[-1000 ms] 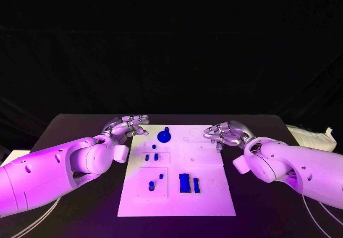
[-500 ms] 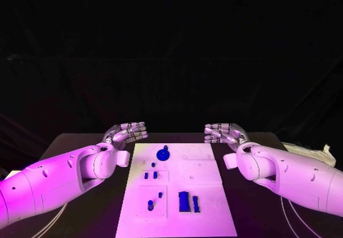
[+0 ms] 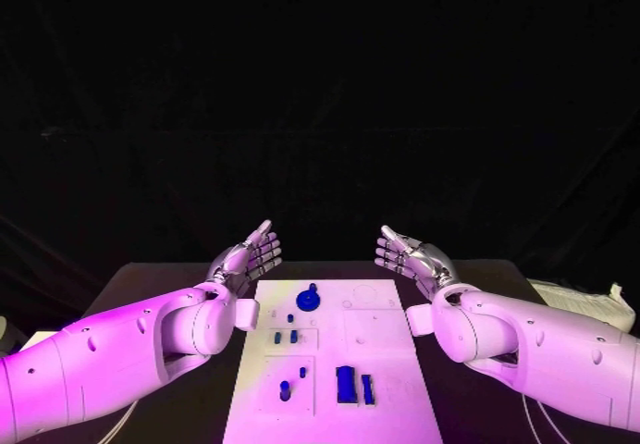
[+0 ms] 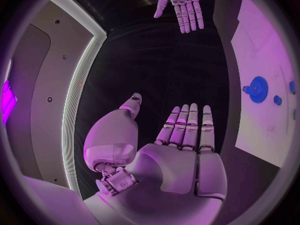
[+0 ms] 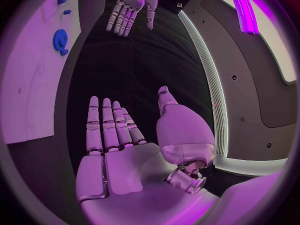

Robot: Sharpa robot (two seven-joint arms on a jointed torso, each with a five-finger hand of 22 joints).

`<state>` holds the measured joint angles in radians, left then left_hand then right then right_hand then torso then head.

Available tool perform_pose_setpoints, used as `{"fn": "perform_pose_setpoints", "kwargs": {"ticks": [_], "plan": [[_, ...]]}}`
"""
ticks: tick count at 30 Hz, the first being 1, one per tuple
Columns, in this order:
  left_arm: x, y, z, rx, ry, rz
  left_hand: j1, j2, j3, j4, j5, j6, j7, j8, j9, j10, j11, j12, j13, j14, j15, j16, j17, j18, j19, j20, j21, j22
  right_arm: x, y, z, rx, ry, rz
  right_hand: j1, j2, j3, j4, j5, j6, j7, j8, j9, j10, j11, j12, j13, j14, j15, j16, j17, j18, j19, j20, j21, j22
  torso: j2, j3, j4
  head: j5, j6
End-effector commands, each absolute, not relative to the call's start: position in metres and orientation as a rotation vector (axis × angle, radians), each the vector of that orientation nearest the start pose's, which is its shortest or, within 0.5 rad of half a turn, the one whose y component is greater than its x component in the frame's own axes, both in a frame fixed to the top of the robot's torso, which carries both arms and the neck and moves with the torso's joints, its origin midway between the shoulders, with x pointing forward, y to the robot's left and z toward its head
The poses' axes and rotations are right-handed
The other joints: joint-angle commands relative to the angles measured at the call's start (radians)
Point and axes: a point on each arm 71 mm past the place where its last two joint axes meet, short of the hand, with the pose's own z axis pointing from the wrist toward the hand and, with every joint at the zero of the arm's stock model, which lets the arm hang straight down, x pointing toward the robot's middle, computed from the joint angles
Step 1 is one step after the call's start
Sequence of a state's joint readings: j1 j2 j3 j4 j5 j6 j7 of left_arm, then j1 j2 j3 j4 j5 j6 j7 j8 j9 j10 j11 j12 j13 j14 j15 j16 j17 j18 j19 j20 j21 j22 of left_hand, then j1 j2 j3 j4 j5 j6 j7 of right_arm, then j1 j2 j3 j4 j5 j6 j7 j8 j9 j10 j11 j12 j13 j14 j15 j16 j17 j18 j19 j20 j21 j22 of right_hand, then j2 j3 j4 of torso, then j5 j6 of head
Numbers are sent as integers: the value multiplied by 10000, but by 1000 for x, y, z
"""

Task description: Assemble the parts on the task board

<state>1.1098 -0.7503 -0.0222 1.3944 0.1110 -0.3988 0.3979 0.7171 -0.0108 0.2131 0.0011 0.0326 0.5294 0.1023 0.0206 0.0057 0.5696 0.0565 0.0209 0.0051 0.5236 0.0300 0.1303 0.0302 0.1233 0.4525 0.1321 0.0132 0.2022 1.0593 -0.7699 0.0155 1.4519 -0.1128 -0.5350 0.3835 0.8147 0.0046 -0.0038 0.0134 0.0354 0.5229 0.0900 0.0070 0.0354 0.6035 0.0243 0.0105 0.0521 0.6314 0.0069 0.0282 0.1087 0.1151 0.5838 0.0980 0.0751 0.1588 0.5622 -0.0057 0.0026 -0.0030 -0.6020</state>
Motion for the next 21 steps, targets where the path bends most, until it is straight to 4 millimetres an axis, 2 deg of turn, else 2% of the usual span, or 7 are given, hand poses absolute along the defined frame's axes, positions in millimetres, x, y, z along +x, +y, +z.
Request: {"fn": "perform_pose_setpoints", "kwargs": {"ticks": [1,4,5,6,7,18,21], "plan": [[488,206,-227,-12645,12736,-12981,-2286,108,-678,-11,-326,-1690,-1023,-206,-57,-1813,-565,-209,-51,-1670,-300,-417,-302,-428,-1438,-424,-132,-644,475,-203,-227,11925,12451,12393,-2598,-46,38,-134,-354,-1666,-900,-70,-354,-1928,-243,-105,-521,-2015,-69,-282,-347,-344,-1861,-980,-751,-507,-180,57,-26,30,20],[476,200,-226,-12399,12491,-12656,-2897,108,-862,-11,-326,-2136,-1023,-206,-57,-2304,-565,-209,-51,-2117,-300,-527,-302,-469,-1826,-536,-132,-819,467,-196,-225,12032,12270,12331,-3292,-46,38,-134,-354,-2109,-900,-70,-354,-2449,-243,-105,-521,-2556,-69,-282,-1087,-411,-2356,-980,-751,-642,-180,57,-26,30,20],[473,198,-226,-12342,12434,-12585,-3075,108,-913,-11,-326,-2273,-1023,-206,-57,-2442,-565,-209,-51,-2246,-300,-555,-302,-469,-1940,-568,-132,-868,465,-195,-225,12051,12238,12318,-3495,-46,38,-134,-354,-2239,-900,-70,-354,-2598,-243,-105,-521,-2712,-69,-282,-1087,-1151,-2506,-980,-751,-682,-180,57,-26,30,20],[471,197,-226,-12290,12382,-12523,-3233,108,-961,-11,-326,-2387,-1023,-206,-57,-2567,-565,-209,-51,-2362,-300,-582,-302,-502,-2037,-599,-132,-912,464,-194,-225,12067,12213,12306,-3676,-46,38,-134,-354,-2357,-900,-70,-354,-2729,-243,-105,-521,-2853,-69,-282,-1087,-1151,-2638,-980,-751,-717,-180,57,-26,30,20],[469,196,-225,-12244,12335,-12468,-3387,108,-1005,-11,-326,-2503,-1023,-206,-57,-2690,-565,-209,-51,-2474,-300,-1303,-302,-1233,-2135,-1321,-132,-955,463,-193,-224,12078,12195,12298,-3852,-46,38,-134,-354,-2470,-900,-70,-354,-2858,-243,-105,-521,-2989,-69,-282,-1087,-1151,-2762,-980,-751,-751,-180,57,-26,30,20],[462,192,-224,-12089,12178,-12289,-4779,108,-1403,-11,-326,-3532,-1023,-206,-57,-3796,-565,-209,-51,-3491,-300,-1303,-302,-1233,-3006,-1321,-132,-2022,462,-192,-224,12089,12178,12289,-5433,-46,38,-134,-354,-3490,-900,-70,-354,-4033,-243,-105,-521,-4211,-69,-282,-1087,-1151,-3898,-980,-751,-1588,-180,57,-26,30,20],[462,192,-224,-12089,12178,-12289,-5057,108,-2131,-11,-326,-3735,-1023,-206,-57,-4018,-565,-209,-51,-3694,-300,-1303,-302,-1233,-3182,-1321,-132,-2022,462,-192,-224,12089,12178,12289,-5747,-46,38,-134,-354,-3690,-900,-70,-354,-4265,-243,-105,-521,-4459,-69,-282,-1087,-1151,-4117,-980,-751,-1588,-180,57,-26,30,20]]}}
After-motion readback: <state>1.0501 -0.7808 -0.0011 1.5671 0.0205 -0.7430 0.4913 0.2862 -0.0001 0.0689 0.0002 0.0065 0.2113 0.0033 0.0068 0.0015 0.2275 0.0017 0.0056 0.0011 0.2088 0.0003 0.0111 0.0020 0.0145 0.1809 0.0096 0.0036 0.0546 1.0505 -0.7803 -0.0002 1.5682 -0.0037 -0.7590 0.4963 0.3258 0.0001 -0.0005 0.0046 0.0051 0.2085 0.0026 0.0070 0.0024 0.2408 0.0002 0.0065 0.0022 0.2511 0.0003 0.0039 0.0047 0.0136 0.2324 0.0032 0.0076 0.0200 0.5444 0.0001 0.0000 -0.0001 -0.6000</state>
